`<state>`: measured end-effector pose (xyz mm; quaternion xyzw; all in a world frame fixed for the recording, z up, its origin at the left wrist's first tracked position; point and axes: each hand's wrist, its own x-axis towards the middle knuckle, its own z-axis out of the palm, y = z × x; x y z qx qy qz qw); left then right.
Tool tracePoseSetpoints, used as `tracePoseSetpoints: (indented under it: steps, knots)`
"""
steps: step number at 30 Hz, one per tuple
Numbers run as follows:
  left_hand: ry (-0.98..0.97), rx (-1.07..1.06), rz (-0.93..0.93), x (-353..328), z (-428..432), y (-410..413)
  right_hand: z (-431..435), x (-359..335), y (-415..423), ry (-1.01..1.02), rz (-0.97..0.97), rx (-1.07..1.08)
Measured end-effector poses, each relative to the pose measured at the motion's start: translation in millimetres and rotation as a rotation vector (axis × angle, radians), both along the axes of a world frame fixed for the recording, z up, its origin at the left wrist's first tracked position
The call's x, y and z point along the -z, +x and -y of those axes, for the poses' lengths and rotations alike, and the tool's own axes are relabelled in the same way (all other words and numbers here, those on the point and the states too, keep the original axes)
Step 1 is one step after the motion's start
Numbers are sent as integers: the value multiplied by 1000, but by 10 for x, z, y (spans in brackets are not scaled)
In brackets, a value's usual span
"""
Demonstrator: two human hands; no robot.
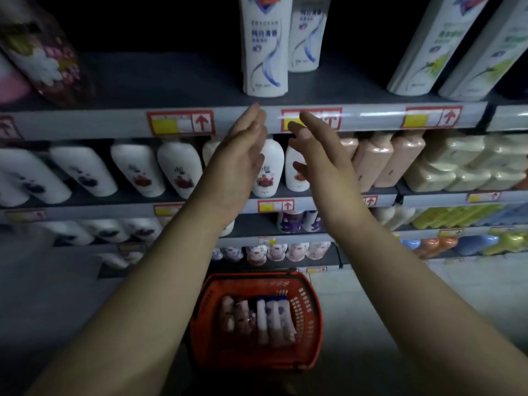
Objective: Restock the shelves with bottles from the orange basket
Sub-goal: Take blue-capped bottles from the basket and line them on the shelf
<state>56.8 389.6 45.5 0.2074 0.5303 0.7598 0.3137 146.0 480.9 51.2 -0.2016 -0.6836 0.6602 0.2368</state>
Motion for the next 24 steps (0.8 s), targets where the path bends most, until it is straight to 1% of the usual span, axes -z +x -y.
tracePoseSetpoints:
  steps: [6,12,15,20,24]
  knots:
    - [-11,-36,99,541,-26,246,-108,677,238,-89,86,10]
    - [-105,-41,202,1429,30,259,-88,1647,339,-194,187,-10]
    - [-162,-62,252,2006,30,242,-51,2265,361,-225,234,-4]
    - [-264,-71,396,3255,97,314,68,3479,485,-301,363,25]
    - [-340,-49,465,4161,159,417,137,4364,568,-333,463,77]
